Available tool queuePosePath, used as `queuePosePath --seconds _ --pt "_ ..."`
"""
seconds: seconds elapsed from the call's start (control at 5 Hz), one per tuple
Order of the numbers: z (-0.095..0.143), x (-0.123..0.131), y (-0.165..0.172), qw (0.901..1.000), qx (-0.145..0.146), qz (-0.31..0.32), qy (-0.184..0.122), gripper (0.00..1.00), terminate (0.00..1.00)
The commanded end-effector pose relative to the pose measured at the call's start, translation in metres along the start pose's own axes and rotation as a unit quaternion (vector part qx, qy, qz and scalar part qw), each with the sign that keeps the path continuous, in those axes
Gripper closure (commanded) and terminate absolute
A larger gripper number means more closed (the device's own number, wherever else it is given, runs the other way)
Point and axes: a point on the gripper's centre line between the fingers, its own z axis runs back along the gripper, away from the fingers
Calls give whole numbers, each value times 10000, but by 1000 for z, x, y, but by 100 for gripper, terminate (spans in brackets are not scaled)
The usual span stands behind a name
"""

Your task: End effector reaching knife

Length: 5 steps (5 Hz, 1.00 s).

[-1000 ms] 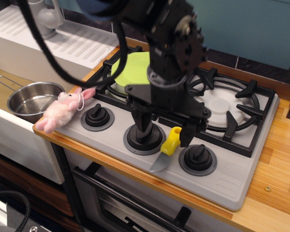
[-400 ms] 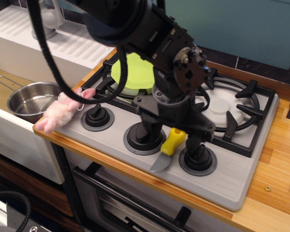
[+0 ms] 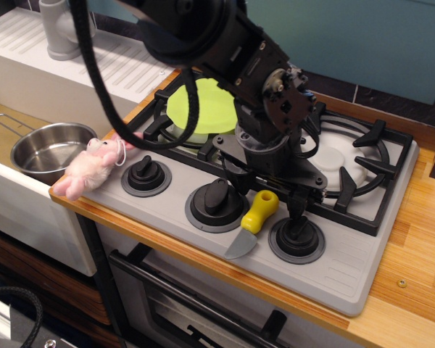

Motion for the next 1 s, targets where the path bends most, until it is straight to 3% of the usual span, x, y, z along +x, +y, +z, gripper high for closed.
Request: queuePosePath --seconds 0.0,0.6,0.8 --pt "11 -11 2 9987 225 349 300 0 0" --pt "-7 -29 -10 9983 134 541 191 0 0" --pt "-11 -31 -13 9982 109 552 205 0 100"
